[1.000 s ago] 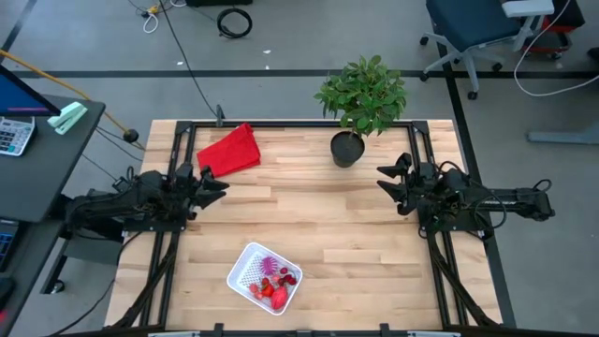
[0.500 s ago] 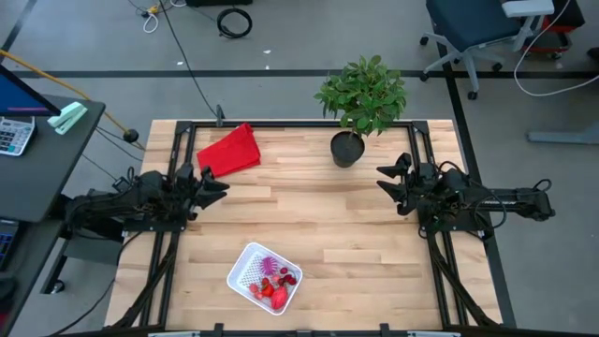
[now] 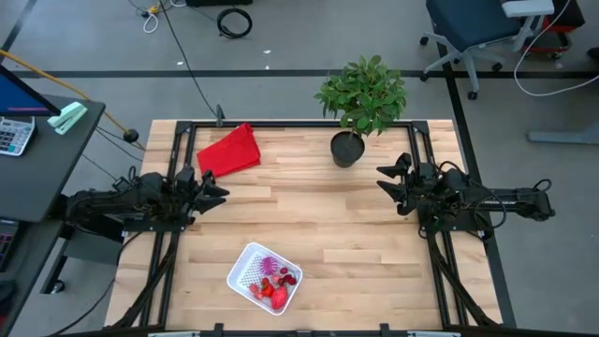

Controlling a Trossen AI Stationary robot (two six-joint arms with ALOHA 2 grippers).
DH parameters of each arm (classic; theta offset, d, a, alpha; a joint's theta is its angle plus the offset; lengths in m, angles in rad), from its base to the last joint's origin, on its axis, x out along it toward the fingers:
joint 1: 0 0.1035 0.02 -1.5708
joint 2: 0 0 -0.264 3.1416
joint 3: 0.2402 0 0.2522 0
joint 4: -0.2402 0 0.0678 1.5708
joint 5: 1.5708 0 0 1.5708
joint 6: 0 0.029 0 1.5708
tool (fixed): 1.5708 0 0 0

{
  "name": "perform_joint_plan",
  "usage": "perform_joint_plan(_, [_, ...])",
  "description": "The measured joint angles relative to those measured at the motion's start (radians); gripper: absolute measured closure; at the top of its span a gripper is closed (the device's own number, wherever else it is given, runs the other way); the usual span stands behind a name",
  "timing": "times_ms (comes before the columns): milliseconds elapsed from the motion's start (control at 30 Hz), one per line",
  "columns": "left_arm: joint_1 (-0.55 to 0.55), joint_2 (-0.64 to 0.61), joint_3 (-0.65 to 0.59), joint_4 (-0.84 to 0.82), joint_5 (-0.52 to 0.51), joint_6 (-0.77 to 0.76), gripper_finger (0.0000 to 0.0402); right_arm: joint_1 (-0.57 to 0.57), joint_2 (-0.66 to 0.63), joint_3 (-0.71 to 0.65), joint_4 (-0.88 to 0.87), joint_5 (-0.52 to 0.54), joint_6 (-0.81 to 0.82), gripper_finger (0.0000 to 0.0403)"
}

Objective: Pick and placing Produce into tupperware
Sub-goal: Return to Home Position

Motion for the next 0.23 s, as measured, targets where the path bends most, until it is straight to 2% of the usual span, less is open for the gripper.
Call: perform_joint_plan(233, [-0.002, 0.0, 0.0, 0.0, 0.0, 0.0, 0.026, 0.0, 0.0, 0.0, 0.0, 0.0, 0.0, 0.0172])
